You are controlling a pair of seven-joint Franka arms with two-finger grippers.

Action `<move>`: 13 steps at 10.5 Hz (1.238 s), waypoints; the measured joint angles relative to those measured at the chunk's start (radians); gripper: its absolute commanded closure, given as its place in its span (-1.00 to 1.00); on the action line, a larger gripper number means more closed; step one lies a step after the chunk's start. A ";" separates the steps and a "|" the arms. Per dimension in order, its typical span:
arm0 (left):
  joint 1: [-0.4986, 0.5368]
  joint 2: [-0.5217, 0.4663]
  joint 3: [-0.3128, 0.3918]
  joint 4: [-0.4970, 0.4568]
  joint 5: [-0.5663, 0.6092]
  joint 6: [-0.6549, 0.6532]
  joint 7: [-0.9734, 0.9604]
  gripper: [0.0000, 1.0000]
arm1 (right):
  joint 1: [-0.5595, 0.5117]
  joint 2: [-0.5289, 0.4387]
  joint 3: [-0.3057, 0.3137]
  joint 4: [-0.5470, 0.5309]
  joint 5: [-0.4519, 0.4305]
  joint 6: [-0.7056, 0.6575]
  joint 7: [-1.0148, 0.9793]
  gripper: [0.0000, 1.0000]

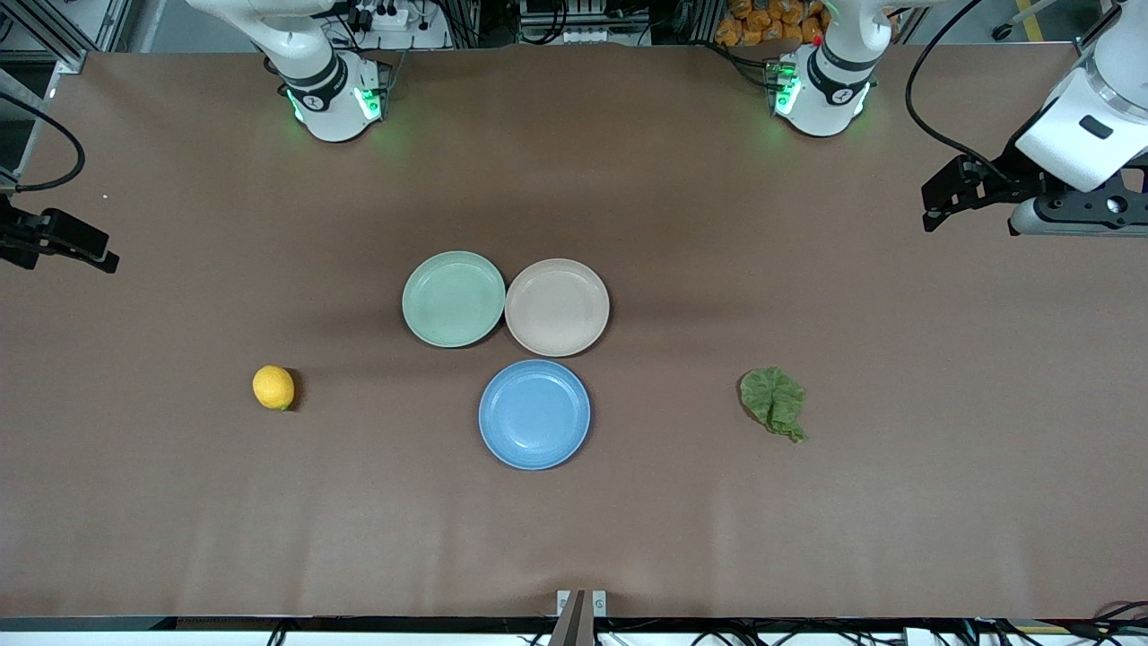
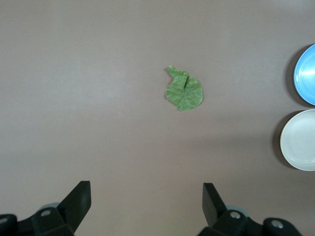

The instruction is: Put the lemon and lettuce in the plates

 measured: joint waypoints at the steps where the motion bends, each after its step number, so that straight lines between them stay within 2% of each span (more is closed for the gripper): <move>1: 0.000 0.000 0.000 0.000 0.002 0.002 0.004 -1.00 | 0.000 0.000 0.000 0.000 0.000 0.000 0.000 -1.00; 8: 0.003 0.012 0.004 0.000 0.005 0.022 0.028 -1.00 | 0.000 0.000 0.000 -0.001 0.001 0.000 -0.001 -1.00; 13: 0.008 0.178 0.009 -0.005 0.005 0.088 0.029 -1.00 | 0.000 0.000 0.001 -0.006 0.001 0.000 -0.002 -1.00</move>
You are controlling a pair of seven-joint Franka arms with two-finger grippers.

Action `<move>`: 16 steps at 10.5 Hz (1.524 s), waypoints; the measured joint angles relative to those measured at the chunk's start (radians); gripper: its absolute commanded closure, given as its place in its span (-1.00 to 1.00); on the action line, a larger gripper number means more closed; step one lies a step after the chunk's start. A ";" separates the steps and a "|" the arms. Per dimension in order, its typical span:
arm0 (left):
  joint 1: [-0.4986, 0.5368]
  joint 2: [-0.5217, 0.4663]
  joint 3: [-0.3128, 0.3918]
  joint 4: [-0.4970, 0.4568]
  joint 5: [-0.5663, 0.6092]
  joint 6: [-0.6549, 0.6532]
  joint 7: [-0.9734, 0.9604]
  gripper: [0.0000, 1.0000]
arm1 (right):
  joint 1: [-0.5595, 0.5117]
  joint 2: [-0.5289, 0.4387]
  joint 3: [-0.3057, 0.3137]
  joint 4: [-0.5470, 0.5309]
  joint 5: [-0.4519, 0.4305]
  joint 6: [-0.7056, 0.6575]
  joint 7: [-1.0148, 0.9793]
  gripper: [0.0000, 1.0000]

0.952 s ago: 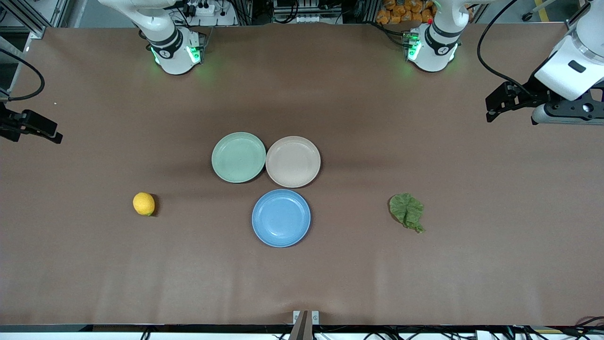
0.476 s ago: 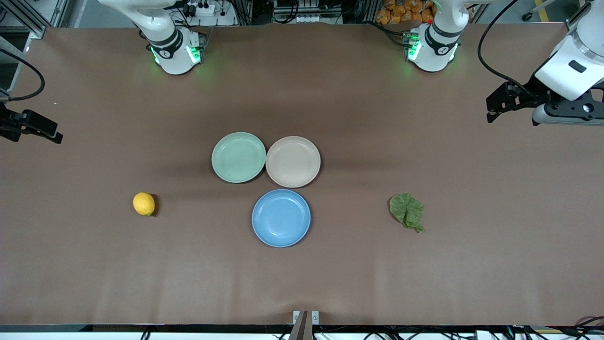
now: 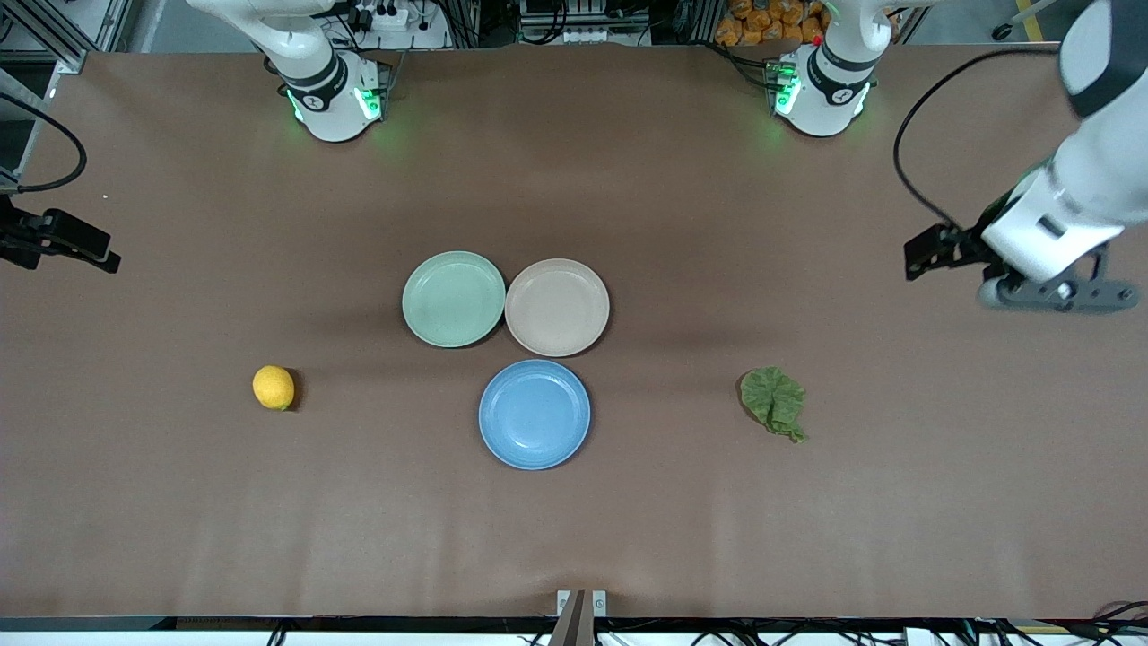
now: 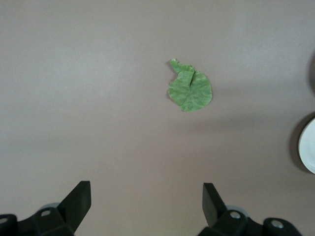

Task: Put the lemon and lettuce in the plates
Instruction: 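Reach the right gripper to the lemon while the left gripper reaches the lettuce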

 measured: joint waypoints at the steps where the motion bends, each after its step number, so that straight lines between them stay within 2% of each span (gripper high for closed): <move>1: -0.002 0.043 -0.001 -0.001 0.000 0.041 0.000 -1.00 | 0.000 0.001 0.000 -0.011 0.000 0.005 -0.001 -1.00; 6: -0.014 0.231 -0.005 -0.003 0.000 0.243 0.000 -1.00 | 0.000 0.016 0.001 -0.161 0.001 0.159 -0.032 -1.00; 9: -0.040 0.342 -0.016 -0.004 0.000 0.344 0.000 -1.00 | -0.006 0.037 0.000 -0.299 0.001 0.329 -0.096 -1.00; 12: -0.074 0.421 -0.017 -0.004 0.000 0.394 0.000 -1.00 | -0.007 0.094 0.002 -0.370 0.001 0.432 -0.127 -1.00; 16: -0.095 0.504 -0.016 -0.003 0.054 0.503 0.000 -1.00 | -0.004 0.161 0.006 -0.503 0.001 0.657 -0.168 -1.00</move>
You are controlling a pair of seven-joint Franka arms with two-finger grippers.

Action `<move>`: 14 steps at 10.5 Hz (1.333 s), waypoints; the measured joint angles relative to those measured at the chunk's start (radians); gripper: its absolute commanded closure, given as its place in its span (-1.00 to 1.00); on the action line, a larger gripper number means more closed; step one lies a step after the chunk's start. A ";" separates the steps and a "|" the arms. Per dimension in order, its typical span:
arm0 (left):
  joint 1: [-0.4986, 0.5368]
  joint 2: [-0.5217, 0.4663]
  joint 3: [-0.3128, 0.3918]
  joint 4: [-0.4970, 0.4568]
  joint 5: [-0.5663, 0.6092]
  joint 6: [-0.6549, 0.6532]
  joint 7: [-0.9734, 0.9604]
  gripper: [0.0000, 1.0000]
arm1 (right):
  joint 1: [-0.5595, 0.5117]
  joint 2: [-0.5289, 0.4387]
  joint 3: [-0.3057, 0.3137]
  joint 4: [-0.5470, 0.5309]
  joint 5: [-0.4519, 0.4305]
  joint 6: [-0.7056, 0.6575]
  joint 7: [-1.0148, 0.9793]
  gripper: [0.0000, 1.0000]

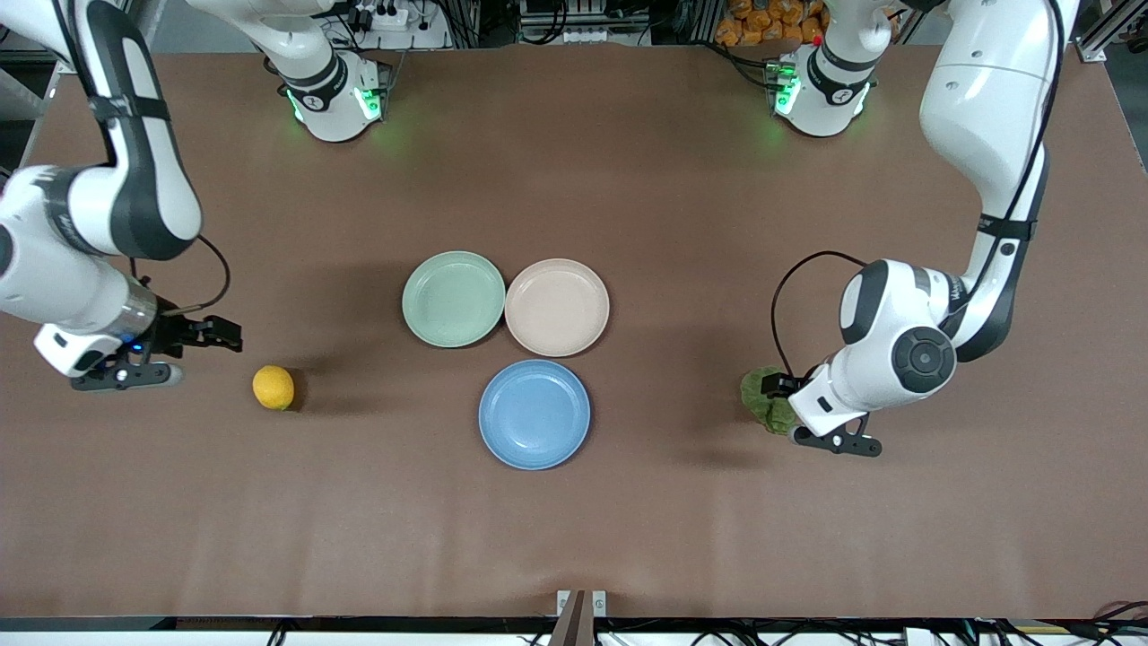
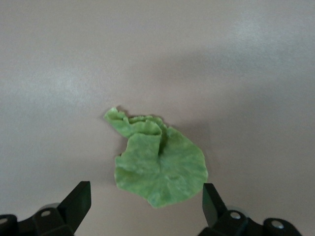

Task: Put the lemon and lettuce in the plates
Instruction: 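Reach the right gripper to the lemon while the left gripper reaches the lettuce, then close the right gripper on the lemon while the left gripper grasps the lettuce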

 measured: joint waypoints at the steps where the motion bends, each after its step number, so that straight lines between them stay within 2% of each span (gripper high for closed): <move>1: 0.000 0.012 0.000 0.000 0.010 0.024 0.001 -1.00 | 0.002 0.020 0.002 -0.011 0.000 0.030 0.000 -1.00; 7: 0.000 0.091 0.000 0.002 0.038 0.067 0.013 -1.00 | 0.012 0.154 0.008 -0.054 0.000 0.258 -0.001 -1.00; 13: -0.003 0.132 0.000 0.003 0.039 0.082 0.014 -1.00 | 0.015 0.262 0.008 -0.078 0.000 0.425 -0.003 -1.00; 14: -0.004 0.134 0.000 0.003 0.039 0.083 0.014 -0.64 | 0.015 0.272 0.008 -0.081 0.000 0.438 -0.003 -0.93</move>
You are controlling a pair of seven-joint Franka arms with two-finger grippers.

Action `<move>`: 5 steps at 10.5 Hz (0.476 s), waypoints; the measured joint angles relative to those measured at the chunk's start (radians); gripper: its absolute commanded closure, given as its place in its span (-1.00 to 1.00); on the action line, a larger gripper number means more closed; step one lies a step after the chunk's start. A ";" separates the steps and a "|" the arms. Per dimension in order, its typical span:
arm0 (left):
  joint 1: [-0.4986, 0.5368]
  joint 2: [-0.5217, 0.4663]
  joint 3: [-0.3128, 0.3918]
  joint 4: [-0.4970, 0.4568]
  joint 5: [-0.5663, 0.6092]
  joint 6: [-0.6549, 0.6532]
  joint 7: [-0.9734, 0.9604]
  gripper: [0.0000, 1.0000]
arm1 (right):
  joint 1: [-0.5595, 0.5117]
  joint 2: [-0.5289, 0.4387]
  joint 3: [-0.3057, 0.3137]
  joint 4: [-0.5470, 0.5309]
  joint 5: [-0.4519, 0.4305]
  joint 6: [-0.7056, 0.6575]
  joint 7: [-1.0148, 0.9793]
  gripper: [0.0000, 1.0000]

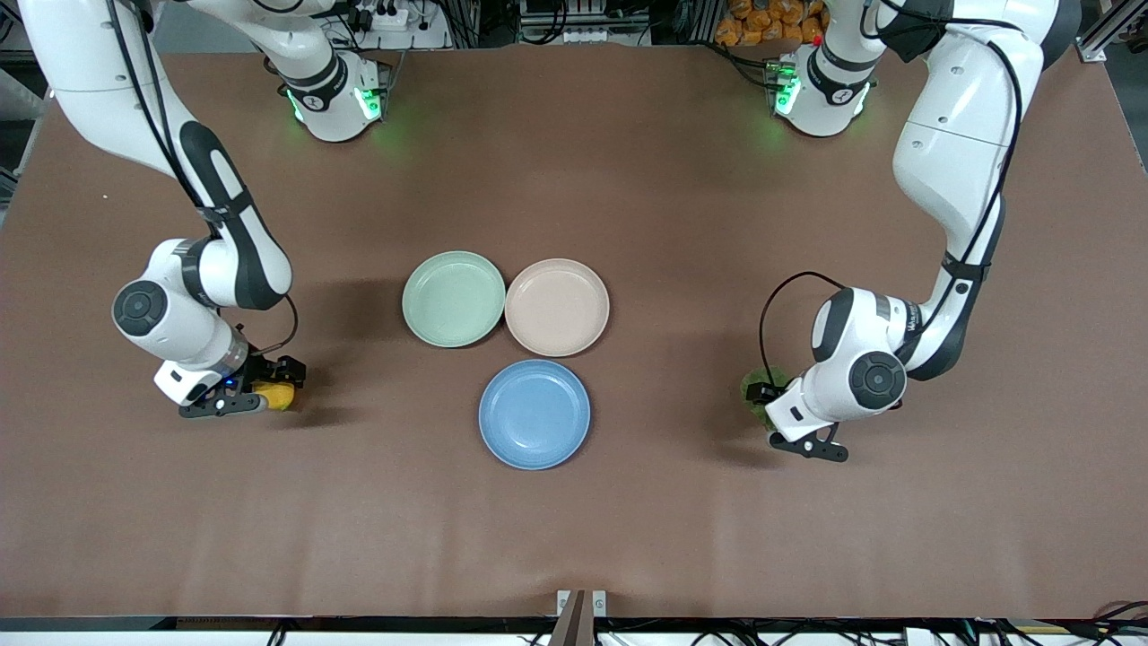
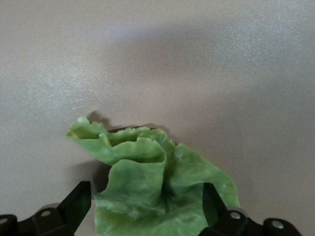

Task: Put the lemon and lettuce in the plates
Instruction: 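Close the right gripper on the lemon while the left gripper grasps the lettuce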

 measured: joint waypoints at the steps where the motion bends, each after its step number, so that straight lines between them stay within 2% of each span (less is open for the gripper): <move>1: -0.001 0.000 0.000 0.000 0.000 0.002 0.000 0.51 | 0.000 0.004 0.000 -0.002 0.000 0.006 0.000 -0.58; 2: -0.001 0.000 0.000 0.001 0.000 0.005 0.000 1.00 | 0.000 0.005 0.000 -0.003 0.000 0.006 0.000 -0.28; 3: -0.001 0.000 0.001 0.004 0.003 0.006 0.000 1.00 | 0.000 0.005 0.000 -0.003 0.000 0.007 0.000 0.03; 4: -0.001 -0.001 0.004 0.008 0.006 0.006 0.000 1.00 | 0.000 0.005 0.000 -0.003 0.000 0.007 0.000 0.11; 5: 0.000 -0.003 0.007 0.011 0.010 0.005 0.000 1.00 | 0.000 0.004 0.000 -0.003 0.000 0.007 0.000 0.29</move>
